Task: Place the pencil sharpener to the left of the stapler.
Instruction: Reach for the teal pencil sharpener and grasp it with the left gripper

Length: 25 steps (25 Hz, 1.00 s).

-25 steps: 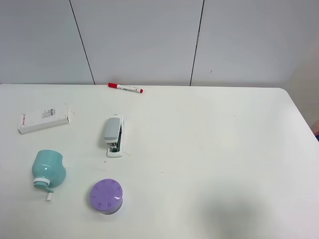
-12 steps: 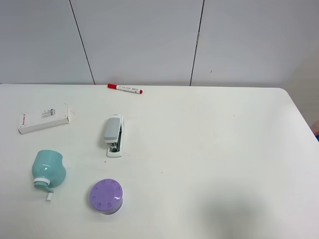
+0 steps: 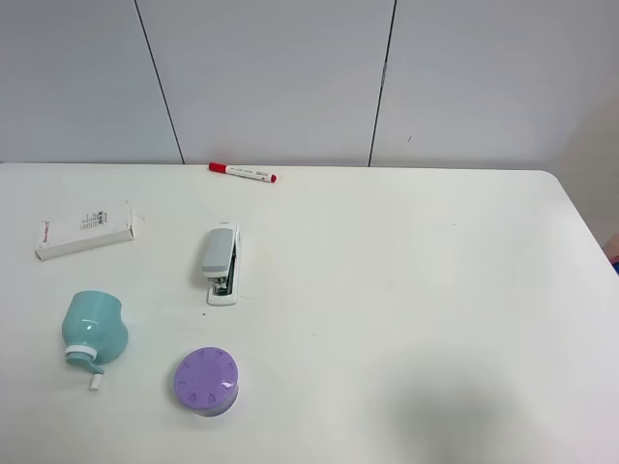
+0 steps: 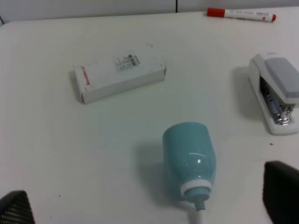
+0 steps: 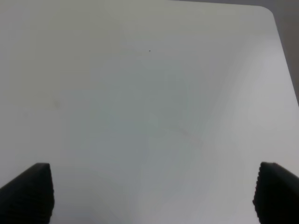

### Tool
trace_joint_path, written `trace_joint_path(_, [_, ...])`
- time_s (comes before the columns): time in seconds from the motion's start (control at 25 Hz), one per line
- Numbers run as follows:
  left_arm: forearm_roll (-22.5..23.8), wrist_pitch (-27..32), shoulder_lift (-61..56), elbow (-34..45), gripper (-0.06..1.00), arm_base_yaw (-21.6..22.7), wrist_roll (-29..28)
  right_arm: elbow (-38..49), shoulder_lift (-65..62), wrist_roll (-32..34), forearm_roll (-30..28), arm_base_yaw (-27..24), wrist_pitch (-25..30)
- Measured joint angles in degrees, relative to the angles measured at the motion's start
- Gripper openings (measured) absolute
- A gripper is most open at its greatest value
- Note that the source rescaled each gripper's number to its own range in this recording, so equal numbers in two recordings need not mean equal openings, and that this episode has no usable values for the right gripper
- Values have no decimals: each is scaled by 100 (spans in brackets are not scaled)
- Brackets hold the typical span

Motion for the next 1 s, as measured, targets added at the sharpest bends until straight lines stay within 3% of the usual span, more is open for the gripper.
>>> trace_joint_path(0.36, [-448,-123,1676,-386,100,0,-342,0,0,0,0,0,0])
trace_joint_path(0.84, [-718,-284,5430,-1655,100,0,-808,0,0,0,0,0,0])
trace_joint_path(1.0, [-700,-314,5910,-1720,100,-396,-576,0,0,0,0,0,0])
